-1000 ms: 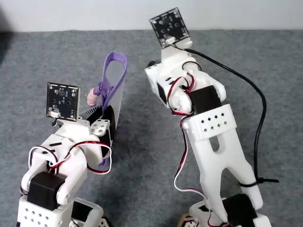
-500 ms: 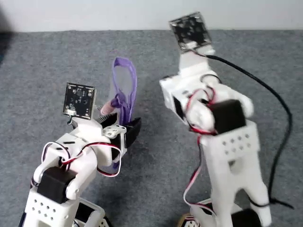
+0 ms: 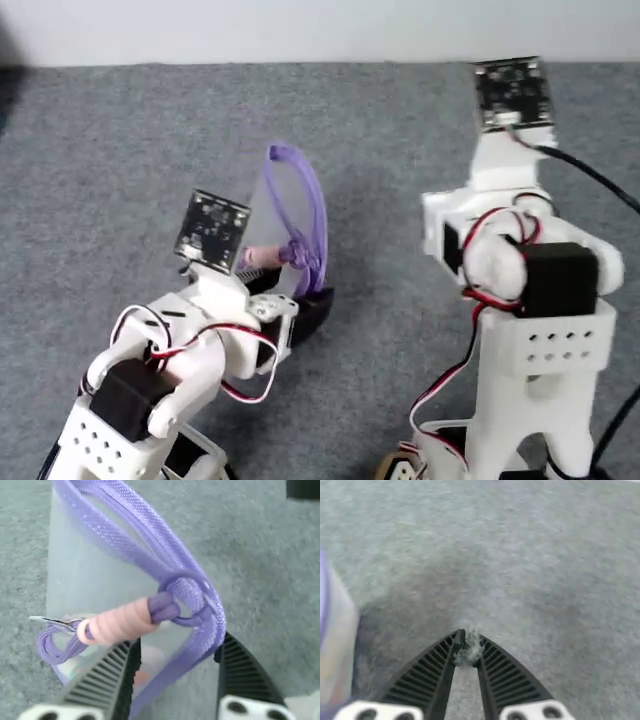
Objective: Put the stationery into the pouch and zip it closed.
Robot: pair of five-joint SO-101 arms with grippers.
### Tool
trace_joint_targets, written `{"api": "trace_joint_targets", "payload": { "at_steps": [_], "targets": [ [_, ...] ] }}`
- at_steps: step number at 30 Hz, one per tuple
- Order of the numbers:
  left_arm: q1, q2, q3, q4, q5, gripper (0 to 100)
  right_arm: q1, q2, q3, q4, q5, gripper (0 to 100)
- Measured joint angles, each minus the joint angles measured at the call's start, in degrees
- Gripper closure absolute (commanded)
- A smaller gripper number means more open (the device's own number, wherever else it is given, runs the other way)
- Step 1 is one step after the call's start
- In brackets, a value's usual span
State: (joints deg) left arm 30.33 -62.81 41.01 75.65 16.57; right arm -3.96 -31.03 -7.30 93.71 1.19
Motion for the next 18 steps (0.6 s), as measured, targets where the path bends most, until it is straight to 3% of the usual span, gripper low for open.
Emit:
{"api": "trace_joint_targets", "payload": {
  "at_steps": [10, 18],
  "targets": [
    [5.5, 0.0, -3.7, 8.7, -2.9, 77, 1.3, 0.0, 0.0, 3.9, -0.2, 99.0],
    [-5.4, 0.0, -3.8, 5.2, -5.6, 77, 1.3, 0.0, 0.0, 5.7, -0.2, 99.0]
  ]
}}
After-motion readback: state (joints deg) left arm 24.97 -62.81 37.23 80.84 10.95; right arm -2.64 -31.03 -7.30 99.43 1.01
